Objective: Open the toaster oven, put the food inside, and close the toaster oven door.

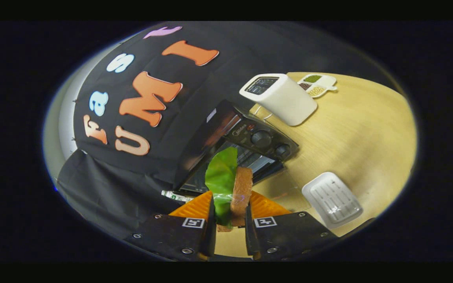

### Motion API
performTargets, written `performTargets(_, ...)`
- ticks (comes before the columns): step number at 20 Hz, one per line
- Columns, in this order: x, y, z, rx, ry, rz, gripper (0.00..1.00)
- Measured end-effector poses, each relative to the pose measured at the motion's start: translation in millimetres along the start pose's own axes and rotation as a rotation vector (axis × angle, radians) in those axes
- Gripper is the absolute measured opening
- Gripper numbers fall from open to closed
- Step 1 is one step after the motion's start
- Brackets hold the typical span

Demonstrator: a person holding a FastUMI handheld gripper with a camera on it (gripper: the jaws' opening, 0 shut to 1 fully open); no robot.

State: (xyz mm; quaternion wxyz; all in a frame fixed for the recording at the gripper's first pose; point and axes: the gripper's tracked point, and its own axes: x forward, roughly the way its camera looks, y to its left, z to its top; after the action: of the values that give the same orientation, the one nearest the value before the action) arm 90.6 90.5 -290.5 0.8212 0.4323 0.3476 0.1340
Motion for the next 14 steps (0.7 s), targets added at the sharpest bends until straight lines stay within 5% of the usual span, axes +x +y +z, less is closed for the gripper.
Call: performTargets(14, 140, 10, -19, 0.293, -0.323, -0.049, 0.33)
